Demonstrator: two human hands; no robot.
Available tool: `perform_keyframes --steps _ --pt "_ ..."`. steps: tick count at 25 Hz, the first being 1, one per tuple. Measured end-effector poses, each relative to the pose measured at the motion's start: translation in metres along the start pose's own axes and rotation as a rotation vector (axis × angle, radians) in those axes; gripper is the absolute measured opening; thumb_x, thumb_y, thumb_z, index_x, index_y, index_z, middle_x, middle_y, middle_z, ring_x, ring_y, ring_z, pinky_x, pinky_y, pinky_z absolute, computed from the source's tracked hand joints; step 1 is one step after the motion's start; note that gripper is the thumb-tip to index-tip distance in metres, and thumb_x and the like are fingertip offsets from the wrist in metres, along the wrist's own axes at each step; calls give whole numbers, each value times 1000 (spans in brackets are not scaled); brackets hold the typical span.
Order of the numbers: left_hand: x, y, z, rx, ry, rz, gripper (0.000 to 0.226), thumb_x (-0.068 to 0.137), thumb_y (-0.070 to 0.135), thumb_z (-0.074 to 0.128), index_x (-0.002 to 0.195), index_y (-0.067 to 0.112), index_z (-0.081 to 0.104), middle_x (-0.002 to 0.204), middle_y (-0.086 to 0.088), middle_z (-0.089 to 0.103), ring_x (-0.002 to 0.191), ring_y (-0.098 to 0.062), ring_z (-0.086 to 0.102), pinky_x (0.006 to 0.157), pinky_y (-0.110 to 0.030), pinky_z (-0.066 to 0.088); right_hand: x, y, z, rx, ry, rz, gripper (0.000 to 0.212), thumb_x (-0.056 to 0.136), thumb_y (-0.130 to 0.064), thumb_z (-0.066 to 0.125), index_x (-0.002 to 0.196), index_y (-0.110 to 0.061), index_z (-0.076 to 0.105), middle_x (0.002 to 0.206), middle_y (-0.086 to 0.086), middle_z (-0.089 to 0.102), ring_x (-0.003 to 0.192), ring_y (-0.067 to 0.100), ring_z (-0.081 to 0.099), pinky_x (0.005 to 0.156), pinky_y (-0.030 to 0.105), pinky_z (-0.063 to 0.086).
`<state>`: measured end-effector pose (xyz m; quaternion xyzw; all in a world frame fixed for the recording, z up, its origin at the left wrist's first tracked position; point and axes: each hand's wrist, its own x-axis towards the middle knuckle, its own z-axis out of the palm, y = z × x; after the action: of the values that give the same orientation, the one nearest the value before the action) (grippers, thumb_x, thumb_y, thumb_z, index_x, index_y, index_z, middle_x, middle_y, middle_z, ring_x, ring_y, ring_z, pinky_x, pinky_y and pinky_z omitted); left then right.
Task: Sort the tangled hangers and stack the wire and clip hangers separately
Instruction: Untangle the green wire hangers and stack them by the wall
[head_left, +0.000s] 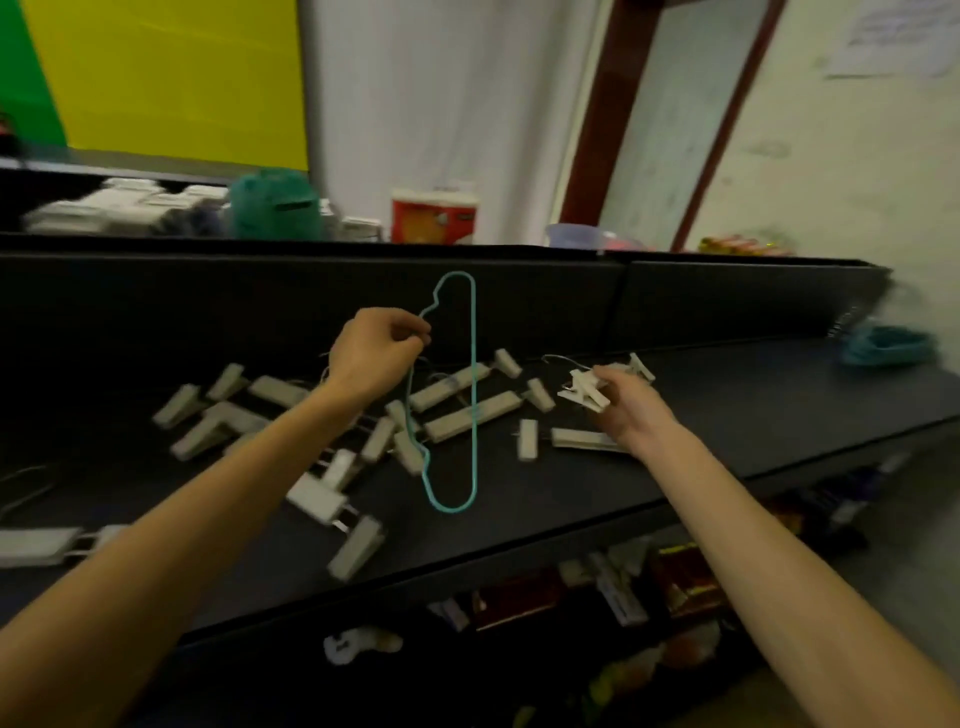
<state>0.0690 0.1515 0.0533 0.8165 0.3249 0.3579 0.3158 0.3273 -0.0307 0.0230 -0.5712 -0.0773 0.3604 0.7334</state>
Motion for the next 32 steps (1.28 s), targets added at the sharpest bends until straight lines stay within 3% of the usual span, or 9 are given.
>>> perform_keyframes --steps 4,8,12,15,20,23,27,30,32 --pt "26 60 94 -43 -123 28 25 93 14 61 112 26 73 100 12 74 95 -4 68 91 -40 58 29 -44 -95 -68 23 -40 27 97 -12 62 122 -2 62 109 14 70 93 23 70 76 34 58" --pt "45 112 187 -33 -188 58 25 93 14 62 112 25 73 101 12 74 95 -3 68 92 -39 58 79 -79 -168 -185 22 -30 28 97 -7 62 124 1 60 100 13 74 93 23 71 88 41 56" --pt "69 149 266 -57 -219 37 22 93 14 64 106 30 73 102 11 74 99 -5 68 95 -40 56 122 -99 -213 -439 -80 103 30 99 -22 63 126 -10 61 122 9 69 100 20 70 70 32 56" --pt "82 175 312 -116 -217 7 21 92 10 65 106 24 74 98 9 75 99 -6 69 98 -39 55 134 -111 -245 -584 -49 31 35 102 -24 57 135 -12 53 127 7 60 98 18 66 65 28 55" --pt "102 228 398 -206 -280 -18 20 93 6 66 110 15 72 102 2 73 98 -11 70 94 -37 58 128 -144 -340 -569 10 -120 28 103 -32 55 124 -15 63 107 2 74 95 20 72 76 32 57" --pt "117 267 465 -247 -349 -9 21 93 3 64 112 12 71 107 -4 72 98 -14 69 89 -31 58 126 -162 -401 -528 54 -147 28 102 -36 54 118 -16 67 101 1 77 91 20 74 73 31 55" --pt "138 319 560 -298 -453 33 20 93 1 64 111 8 70 107 -7 71 95 -15 69 72 -21 56 135 -192 -474 -521 67 -185 30 102 -38 55 113 -15 70 98 1 78 84 18 74 66 27 52" --pt "160 349 625 -277 -505 82 25 91 -1 65 112 12 69 106 -2 71 99 -14 69 87 -32 59 170 -228 -520 -568 140 -237 29 102 -31 56 116 -10 69 96 2 78 79 18 72 58 24 48" --pt "179 369 665 -210 -543 148 28 90 1 66 115 13 69 105 1 72 97 -12 69 87 -36 60 196 -252 -553 -563 207 -256 29 102 -29 55 117 -8 68 96 4 78 79 19 71 54 22 47"
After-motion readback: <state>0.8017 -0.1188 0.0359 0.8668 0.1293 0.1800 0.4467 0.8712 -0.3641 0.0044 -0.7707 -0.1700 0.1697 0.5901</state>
